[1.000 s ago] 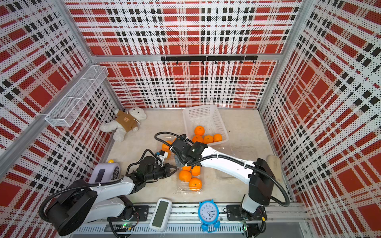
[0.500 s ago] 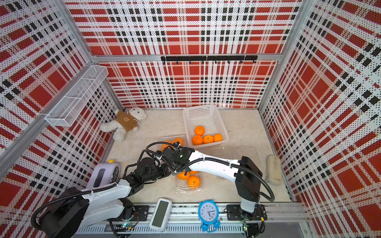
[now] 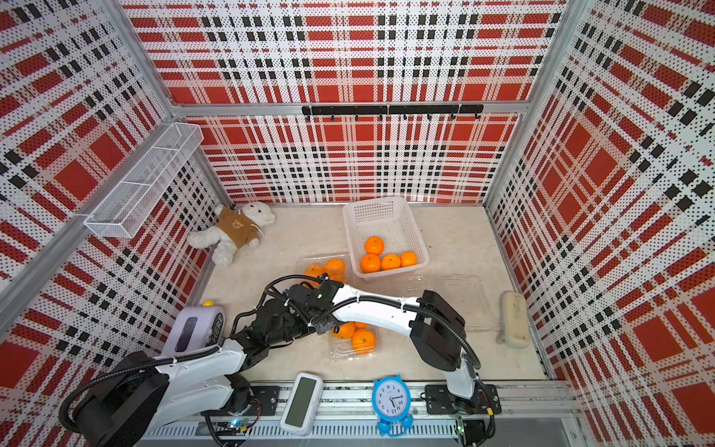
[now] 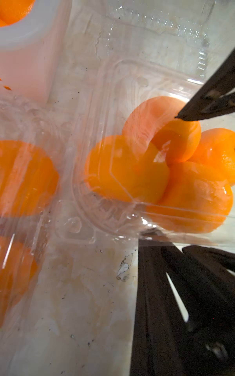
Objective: Take oranges out of containers
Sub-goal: Open the packing box at the center of the board.
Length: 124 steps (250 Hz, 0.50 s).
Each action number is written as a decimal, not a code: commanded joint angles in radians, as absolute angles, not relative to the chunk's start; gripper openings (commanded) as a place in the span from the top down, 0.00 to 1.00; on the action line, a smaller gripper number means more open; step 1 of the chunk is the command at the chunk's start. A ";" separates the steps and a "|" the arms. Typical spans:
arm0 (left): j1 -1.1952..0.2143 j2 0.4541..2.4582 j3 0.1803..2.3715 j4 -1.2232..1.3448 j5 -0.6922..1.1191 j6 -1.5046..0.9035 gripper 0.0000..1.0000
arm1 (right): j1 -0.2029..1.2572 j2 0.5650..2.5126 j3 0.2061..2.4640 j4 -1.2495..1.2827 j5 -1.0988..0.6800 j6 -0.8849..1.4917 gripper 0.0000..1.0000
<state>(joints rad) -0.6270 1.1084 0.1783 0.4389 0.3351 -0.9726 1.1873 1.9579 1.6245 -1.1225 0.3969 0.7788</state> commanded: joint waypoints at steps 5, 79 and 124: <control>-0.648 1.056 0.174 0.538 0.359 -0.959 1.00 | 1.183 2.015 1.655 -1.162 0.479 0.829 0.12; -0.647 1.017 0.160 0.501 0.336 -0.947 1.00 | 1.183 1.978 1.609 -1.155 0.537 0.837 0.37; -0.647 1.042 0.163 0.459 0.314 -0.918 1.00 | 1.181 1.921 1.625 -1.175 0.560 0.794 0.54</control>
